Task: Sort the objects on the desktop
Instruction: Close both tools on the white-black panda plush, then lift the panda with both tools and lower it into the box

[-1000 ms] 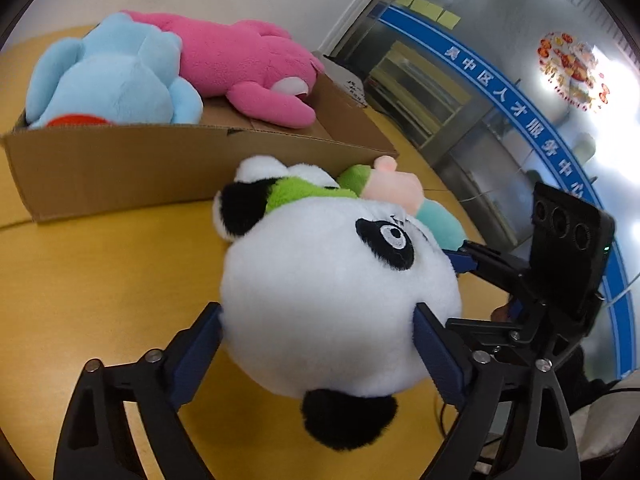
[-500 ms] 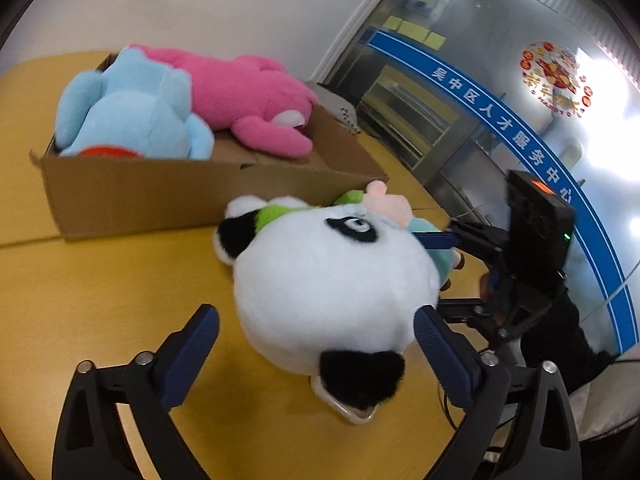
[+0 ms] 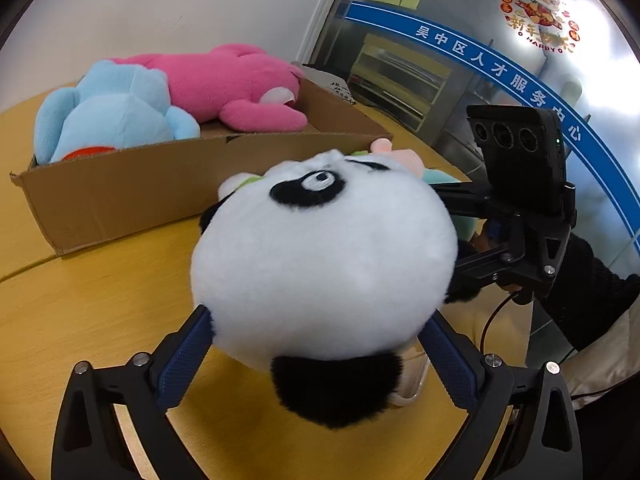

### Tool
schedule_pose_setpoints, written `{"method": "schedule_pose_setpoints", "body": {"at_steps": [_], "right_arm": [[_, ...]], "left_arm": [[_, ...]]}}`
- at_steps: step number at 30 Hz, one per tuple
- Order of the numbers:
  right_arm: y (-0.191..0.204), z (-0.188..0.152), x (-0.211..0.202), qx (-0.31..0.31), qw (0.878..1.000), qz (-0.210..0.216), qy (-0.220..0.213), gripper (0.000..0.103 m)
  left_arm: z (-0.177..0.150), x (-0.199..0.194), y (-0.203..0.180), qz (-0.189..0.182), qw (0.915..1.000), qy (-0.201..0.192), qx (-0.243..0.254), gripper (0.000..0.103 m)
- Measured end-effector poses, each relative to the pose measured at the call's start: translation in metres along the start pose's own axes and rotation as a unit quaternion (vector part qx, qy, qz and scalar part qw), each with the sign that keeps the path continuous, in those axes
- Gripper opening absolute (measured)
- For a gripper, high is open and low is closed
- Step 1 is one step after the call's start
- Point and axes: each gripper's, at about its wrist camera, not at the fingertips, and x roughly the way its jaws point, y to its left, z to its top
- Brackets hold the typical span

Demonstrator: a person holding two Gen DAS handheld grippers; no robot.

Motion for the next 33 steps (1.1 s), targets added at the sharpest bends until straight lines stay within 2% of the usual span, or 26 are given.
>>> {"method": "schedule_pose_setpoints", "body": {"at_steps": [3, 7, 11, 15, 19, 23, 29, 33], "right_arm": [[-0.003, 0.000, -0.003, 0.008, 1.000, 0.004, -0.010, 0.091], [-0.002, 0.002, -0.013, 0.001, 1.000, -0.012, -0.027, 0.091], [-0.002, 0.002, -0.013, 0.008, 0.999, -0.016, -0.031, 0.090], [0.000, 0.001, -0.009, 0.018, 0.999, -0.020, -0.036, 0.074], [0.010, 0.000, -0.018, 0.020, 0.998, -0.032, -0.059, 0.060], [0.021, -0.002, -0.026, 0.022, 0.995, -0.044, -0.083, 0.057], [0.050, 0.013, -0.063, -0.017, 0.987, -0.066, -0.147, 0.056], [0.068, 0.038, -0.096, -0.065, 0.975, -0.085, -0.197, 0.056]], "left_arm": [[0.000, -0.004, 0.004, -0.012, 0.9997, -0.019, -0.007, 0.101], [0.005, -0.006, 0.009, -0.031, 0.9987, -0.037, -0.014, 0.101], [0.009, -0.002, 0.015, -0.044, 0.9982, -0.037, -0.020, 0.093], [0.007, -0.003, 0.016, -0.040, 0.9983, -0.033, -0.027, 0.083], [0.007, -0.008, 0.011, -0.028, 0.9983, -0.040, -0.031, 0.073], [0.012, -0.024, -0.002, -0.021, 0.9976, -0.061, -0.025, 0.070], [0.037, -0.067, -0.031, -0.007, 0.9930, -0.117, 0.015, 0.070], [0.074, -0.100, -0.053, 0.018, 0.9835, -0.164, 0.073, 0.070]]}}
